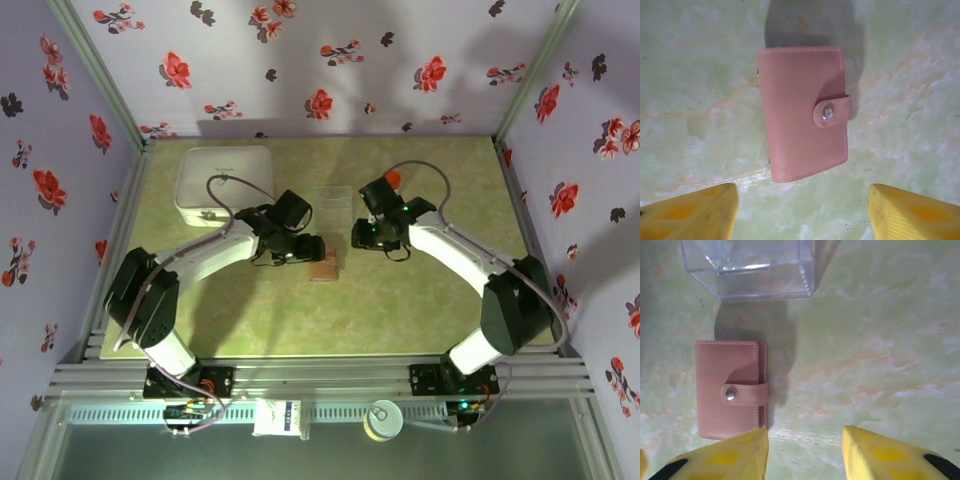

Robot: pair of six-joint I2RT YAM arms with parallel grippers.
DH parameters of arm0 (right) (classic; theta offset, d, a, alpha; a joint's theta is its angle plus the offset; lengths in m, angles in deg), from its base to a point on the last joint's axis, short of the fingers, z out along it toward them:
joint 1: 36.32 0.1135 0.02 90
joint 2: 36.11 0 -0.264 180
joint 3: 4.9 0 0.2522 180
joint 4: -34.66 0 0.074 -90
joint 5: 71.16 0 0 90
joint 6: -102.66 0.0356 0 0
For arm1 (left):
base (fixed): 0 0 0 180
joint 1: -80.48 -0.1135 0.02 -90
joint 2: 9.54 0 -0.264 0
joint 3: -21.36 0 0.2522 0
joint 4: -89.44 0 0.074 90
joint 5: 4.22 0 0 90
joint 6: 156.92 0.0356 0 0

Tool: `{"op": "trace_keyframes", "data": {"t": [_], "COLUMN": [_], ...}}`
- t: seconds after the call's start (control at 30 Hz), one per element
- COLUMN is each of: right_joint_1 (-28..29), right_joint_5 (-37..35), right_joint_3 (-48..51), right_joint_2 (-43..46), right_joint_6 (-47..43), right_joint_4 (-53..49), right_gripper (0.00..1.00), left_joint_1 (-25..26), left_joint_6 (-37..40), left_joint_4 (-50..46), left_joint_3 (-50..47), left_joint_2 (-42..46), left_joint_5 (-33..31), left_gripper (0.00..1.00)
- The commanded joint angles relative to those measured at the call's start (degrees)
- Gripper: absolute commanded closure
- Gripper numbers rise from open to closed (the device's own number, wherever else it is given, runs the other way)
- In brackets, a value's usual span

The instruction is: Take the credit cards out of the card holder

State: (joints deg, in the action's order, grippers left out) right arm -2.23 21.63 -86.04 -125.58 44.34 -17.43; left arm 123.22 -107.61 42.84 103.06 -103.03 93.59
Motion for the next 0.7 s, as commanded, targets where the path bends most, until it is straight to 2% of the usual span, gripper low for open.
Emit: {"op": "trace_keyframes", "data": {"t": [0.0,0.13,0.37,0.67], "right_joint_1": [3.23,6.57,10.77,13.01], "right_joint_5": [-0.76,-2.82,-4.71,-6.01], "right_joint_3": [-3.19,-7.26,-14.35,-20.40], "right_joint_2": [-3.52,-8.55,-17.29,-25.08], "right_joint_6": [4.05,5.45,7.06,9.11], "right_joint_4": [0.57,-1.36,-3.91,-7.93], "right_gripper": [0.58,0.61,0.65,0.69], "left_joint_1": [-2.24,-7.02,-11.59,-14.06], "left_joint_6": [2.44,1.59,2.91,3.11], "left_joint_4": [2.26,7.12,9.96,14.56], "left_joint_3": [-4.06,-10.55,-15.31,-19.48], "left_joint_2": [3.12,7.68,10.64,11.40], "left_joint_5": [1.26,4.67,6.87,9.05], "left_gripper": [0.41,0.50,0.67,0.75]}}
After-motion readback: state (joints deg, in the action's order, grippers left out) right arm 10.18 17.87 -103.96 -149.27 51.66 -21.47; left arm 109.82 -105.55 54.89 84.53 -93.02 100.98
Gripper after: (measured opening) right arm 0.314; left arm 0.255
